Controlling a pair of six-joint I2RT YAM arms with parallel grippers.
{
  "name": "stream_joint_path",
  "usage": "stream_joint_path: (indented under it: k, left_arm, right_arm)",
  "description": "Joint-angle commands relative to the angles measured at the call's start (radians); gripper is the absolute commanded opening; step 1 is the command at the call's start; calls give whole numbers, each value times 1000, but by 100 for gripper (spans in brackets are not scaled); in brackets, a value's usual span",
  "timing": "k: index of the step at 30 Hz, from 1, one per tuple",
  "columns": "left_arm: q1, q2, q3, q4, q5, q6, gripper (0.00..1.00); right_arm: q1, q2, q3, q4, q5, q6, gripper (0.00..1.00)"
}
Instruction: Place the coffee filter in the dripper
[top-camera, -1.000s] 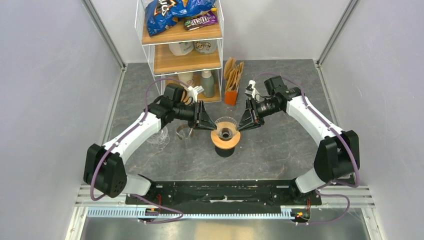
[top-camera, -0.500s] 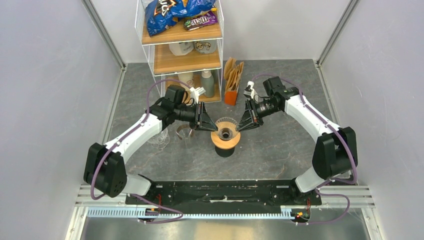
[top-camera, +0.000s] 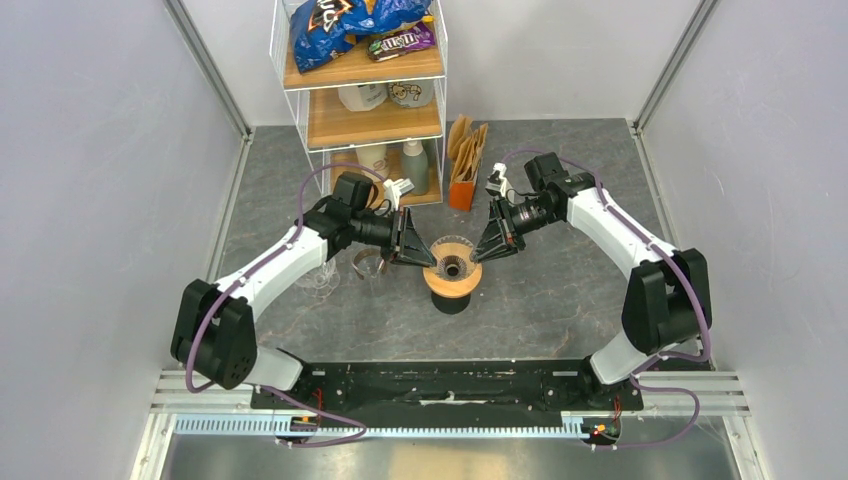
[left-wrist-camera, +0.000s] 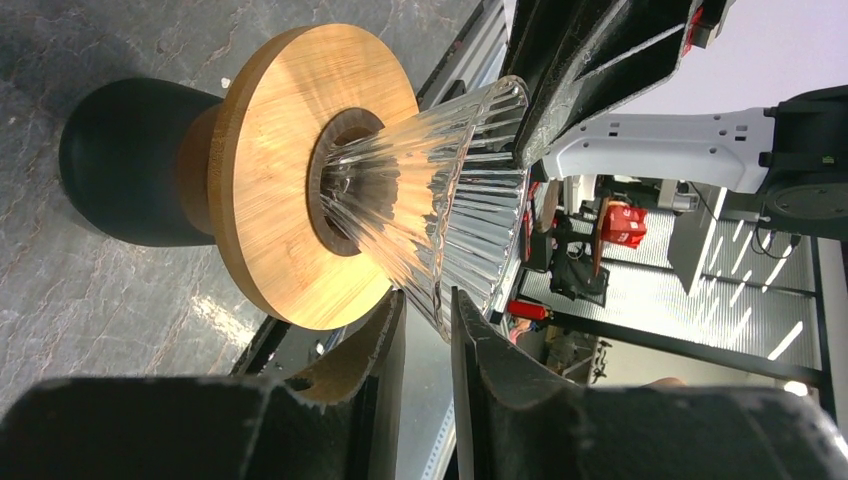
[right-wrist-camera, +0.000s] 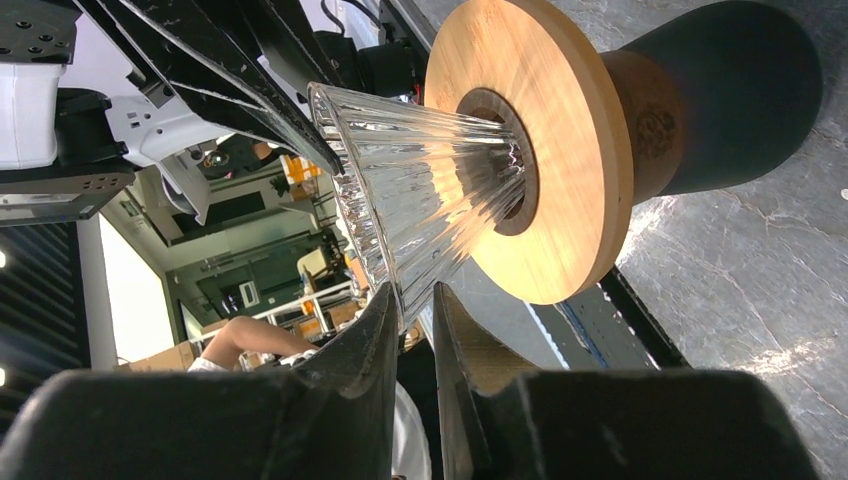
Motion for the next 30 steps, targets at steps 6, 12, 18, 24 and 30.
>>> stream_joint_path:
  k: [6, 12, 18, 24, 30]
  left_arm:
    - [-2, 46, -8, -79, -104, 50, 28]
    - [-3, 42, 4, -82, -108, 44, 28]
    - [-6, 32, 9, -80, -110, 73, 29]
    - [-20, 29, 6, -80, -120, 97, 30]
    - [-19, 63, -55, -103, -148, 105, 29]
  right_arm:
    - [5, 71, 0, 11, 127, -37, 21]
    - [5, 111, 7, -33, 143, -96, 18]
    - [5, 129, 5, -53, 168, -157, 17]
    - [5, 133, 8, -53, 202, -188, 16]
    - [5, 149, 50, -81, 199, -190, 16]
